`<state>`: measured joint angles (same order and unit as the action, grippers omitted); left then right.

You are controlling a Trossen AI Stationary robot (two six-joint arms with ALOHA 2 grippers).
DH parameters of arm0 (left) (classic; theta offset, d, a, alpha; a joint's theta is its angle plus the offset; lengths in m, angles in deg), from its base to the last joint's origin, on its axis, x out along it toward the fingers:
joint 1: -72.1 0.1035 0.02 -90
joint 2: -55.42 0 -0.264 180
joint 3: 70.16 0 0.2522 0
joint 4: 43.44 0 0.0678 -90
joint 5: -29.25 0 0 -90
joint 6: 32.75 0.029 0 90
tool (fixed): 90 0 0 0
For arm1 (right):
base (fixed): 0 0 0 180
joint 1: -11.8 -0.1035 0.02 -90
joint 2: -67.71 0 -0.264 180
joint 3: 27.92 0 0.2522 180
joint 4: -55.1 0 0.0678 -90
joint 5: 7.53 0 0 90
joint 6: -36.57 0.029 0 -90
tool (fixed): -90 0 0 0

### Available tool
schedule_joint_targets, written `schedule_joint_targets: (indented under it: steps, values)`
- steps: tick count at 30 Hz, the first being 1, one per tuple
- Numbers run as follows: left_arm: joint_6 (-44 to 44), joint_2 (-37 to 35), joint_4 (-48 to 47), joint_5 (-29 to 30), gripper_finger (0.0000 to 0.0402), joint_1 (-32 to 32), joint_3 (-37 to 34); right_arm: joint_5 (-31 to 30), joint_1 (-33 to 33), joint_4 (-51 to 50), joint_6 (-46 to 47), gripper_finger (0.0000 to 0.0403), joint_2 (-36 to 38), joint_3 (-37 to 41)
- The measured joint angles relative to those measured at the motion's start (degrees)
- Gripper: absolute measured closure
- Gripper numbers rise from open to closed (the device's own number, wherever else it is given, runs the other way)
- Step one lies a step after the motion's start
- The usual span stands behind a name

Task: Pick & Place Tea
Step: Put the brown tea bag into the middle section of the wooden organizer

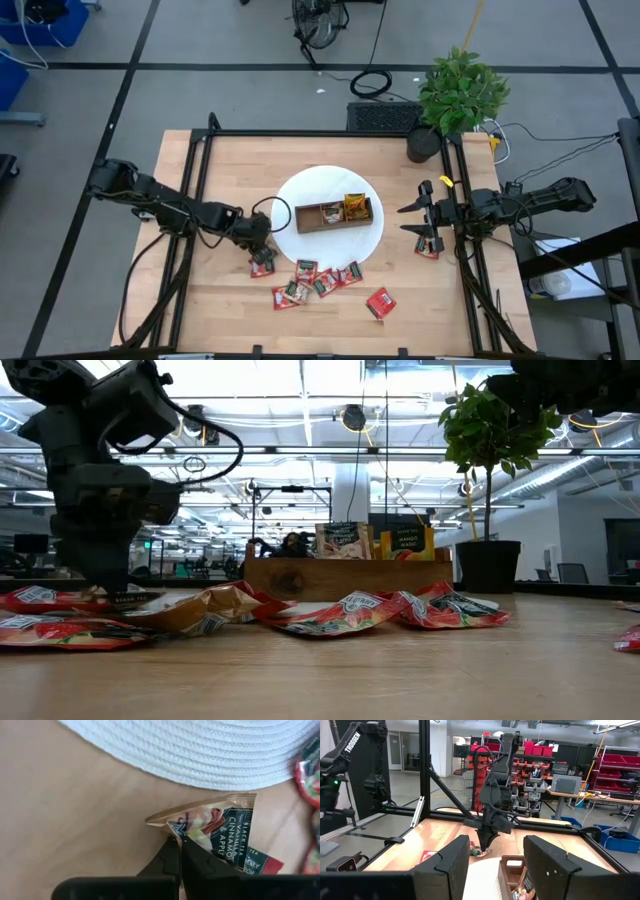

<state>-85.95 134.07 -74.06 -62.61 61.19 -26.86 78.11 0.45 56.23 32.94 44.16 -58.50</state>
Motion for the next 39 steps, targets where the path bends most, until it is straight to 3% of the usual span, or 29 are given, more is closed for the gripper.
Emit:
schedule_joint_targets:
  steps: [7, 12, 15, 18, 21, 32, 39]
  values:
    - [2.8, -1.7, -10.8, 9.4, 0.0399, -4.1, 10.6, 0.0, 0.0, 0.0, 0.0, 0.0232, 0.0, 0.0]
    - [4.8, -1.8, -14.0, 22.5, 0.04, -8.2, 19.2, 0.0, 0.0, 0.1, 0.6, 0.0232, -0.2, 0.0]
    - [7.8, -1.7, -8.7, 36.2, 0.04, -10.8, 20.7, 0.0, 0.0, 0.2, 0.6, 0.0232, -0.3, 0.0]
    - [13.0, -0.1, 3.2, 50.6, 0.04, -12.6, 19.9, 0.0, 0.0, 0.3, 0.6, 0.0232, -0.4, 0.0]
    - [21.3, 4.3, 16.1, 59.6, 0.0401, -13.2, 18.6, 0.0, 0.0, 0.5, 0.6, 0.0232, -0.8, 0.0]
    - [40.9, 31.2, 61.1, 63.6, 0.0401, -10.5, 19.2, 0.0, 0.0, 1.4, 0.6, 0.0232, -1.7, 0.0]
    - [51.8, 34.8, 71.1, 63.8, 0.0401, -10.4, 22.2, 0.0, 0.0, 1.8, 0.6, 0.0232, -2.2, 0.0]
